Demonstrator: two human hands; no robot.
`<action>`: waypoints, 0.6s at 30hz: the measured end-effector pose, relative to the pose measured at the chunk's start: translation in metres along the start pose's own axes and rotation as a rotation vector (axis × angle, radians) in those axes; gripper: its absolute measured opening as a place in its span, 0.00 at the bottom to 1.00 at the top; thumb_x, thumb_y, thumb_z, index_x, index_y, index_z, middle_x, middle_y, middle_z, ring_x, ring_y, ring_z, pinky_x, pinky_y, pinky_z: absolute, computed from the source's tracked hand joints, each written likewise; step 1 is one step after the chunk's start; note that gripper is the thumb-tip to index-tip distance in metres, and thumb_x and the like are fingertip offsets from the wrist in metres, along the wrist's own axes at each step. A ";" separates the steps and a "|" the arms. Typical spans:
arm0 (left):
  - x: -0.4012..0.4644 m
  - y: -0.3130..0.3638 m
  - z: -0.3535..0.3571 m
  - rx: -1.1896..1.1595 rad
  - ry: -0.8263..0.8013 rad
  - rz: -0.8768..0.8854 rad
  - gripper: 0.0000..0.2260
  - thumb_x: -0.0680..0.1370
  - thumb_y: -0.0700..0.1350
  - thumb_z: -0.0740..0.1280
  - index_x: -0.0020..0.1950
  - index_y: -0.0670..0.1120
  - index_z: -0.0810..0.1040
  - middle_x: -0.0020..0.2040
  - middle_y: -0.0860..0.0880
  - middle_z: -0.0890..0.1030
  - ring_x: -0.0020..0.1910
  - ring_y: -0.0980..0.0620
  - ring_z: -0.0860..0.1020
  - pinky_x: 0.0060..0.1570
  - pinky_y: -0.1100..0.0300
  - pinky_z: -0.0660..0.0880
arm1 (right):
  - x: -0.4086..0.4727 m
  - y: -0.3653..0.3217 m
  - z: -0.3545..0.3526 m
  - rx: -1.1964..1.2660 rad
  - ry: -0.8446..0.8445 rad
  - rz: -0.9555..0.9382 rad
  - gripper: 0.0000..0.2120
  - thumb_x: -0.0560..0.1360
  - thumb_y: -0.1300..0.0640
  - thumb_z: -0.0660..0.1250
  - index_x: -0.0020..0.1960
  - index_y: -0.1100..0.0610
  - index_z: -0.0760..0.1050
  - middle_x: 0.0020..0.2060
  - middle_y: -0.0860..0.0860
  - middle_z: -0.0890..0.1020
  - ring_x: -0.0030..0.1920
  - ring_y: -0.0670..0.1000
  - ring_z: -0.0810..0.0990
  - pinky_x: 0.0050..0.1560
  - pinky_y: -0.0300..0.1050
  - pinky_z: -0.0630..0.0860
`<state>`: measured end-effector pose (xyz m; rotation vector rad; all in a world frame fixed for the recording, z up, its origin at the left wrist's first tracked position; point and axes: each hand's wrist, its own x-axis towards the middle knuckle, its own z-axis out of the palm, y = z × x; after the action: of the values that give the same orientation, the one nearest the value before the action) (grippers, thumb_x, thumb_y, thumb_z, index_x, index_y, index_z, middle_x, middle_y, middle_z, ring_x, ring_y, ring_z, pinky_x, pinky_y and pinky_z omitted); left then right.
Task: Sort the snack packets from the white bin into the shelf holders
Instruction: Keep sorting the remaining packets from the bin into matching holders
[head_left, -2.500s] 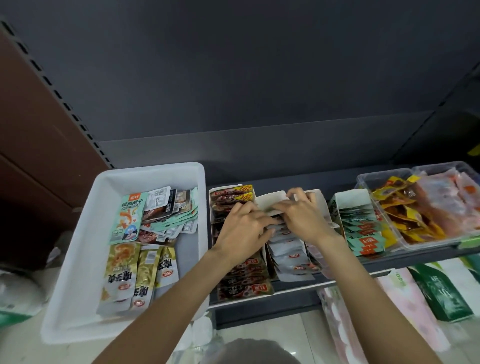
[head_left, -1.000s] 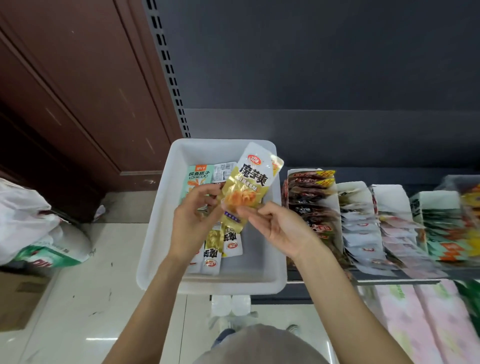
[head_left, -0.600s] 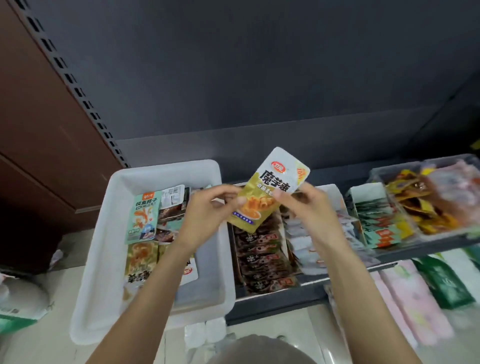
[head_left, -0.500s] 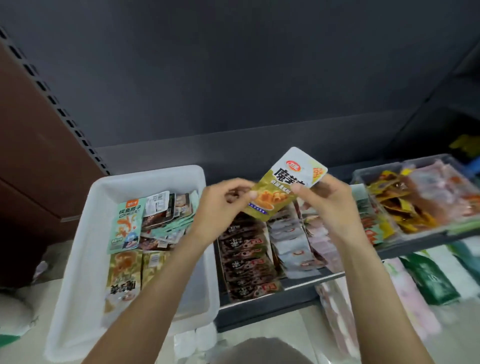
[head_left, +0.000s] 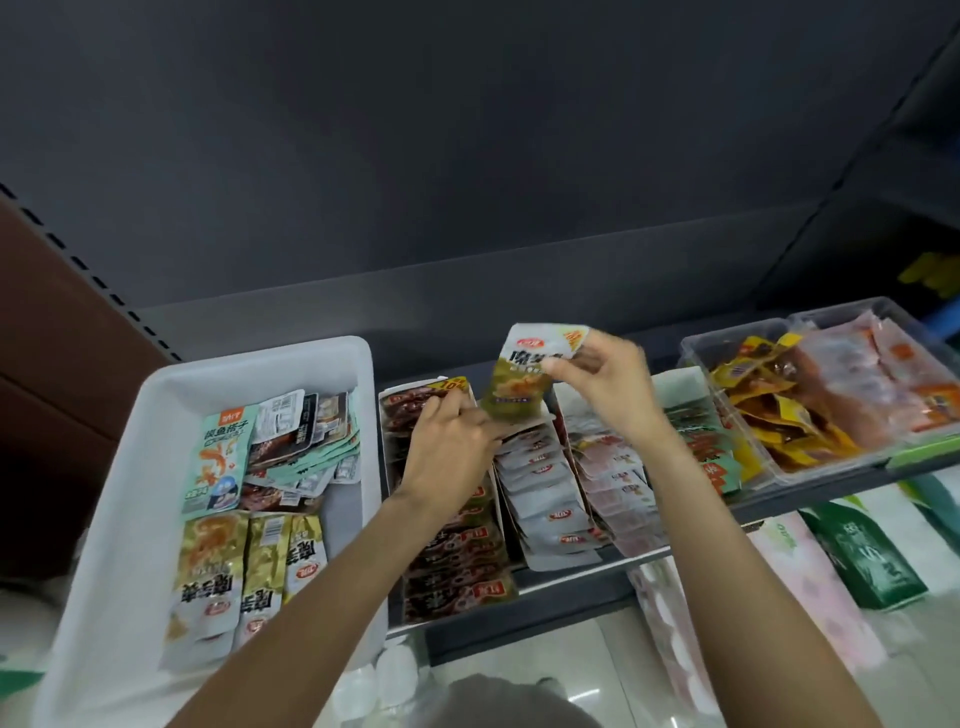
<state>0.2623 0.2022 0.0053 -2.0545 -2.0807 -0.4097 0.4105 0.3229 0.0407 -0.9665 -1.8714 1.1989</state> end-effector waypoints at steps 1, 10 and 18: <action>-0.001 -0.001 -0.001 0.001 0.028 0.004 0.09 0.67 0.45 0.77 0.44 0.56 0.84 0.35 0.55 0.82 0.38 0.50 0.73 0.40 0.57 0.67 | 0.000 0.007 0.006 -0.102 -0.054 -0.012 0.11 0.71 0.64 0.73 0.52 0.55 0.81 0.46 0.48 0.85 0.45 0.40 0.82 0.51 0.40 0.79; -0.004 -0.008 0.005 -0.066 0.088 0.016 0.06 0.70 0.47 0.74 0.47 0.53 0.84 0.39 0.55 0.83 0.44 0.51 0.73 0.44 0.58 0.62 | -0.010 0.025 0.025 -0.710 -0.060 -0.311 0.06 0.68 0.61 0.74 0.41 0.53 0.80 0.34 0.47 0.81 0.36 0.49 0.79 0.33 0.40 0.68; -0.063 -0.041 -0.027 -0.383 0.240 -0.140 0.10 0.77 0.48 0.64 0.53 0.49 0.82 0.46 0.54 0.83 0.49 0.56 0.75 0.50 0.64 0.71 | -0.045 -0.031 0.053 -0.590 0.073 -0.433 0.05 0.75 0.60 0.67 0.49 0.56 0.81 0.42 0.49 0.83 0.45 0.50 0.79 0.46 0.41 0.72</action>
<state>0.2208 0.1334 0.0074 -1.9250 -2.1301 -1.0962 0.3805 0.2534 0.0447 -0.8135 -2.2720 0.3538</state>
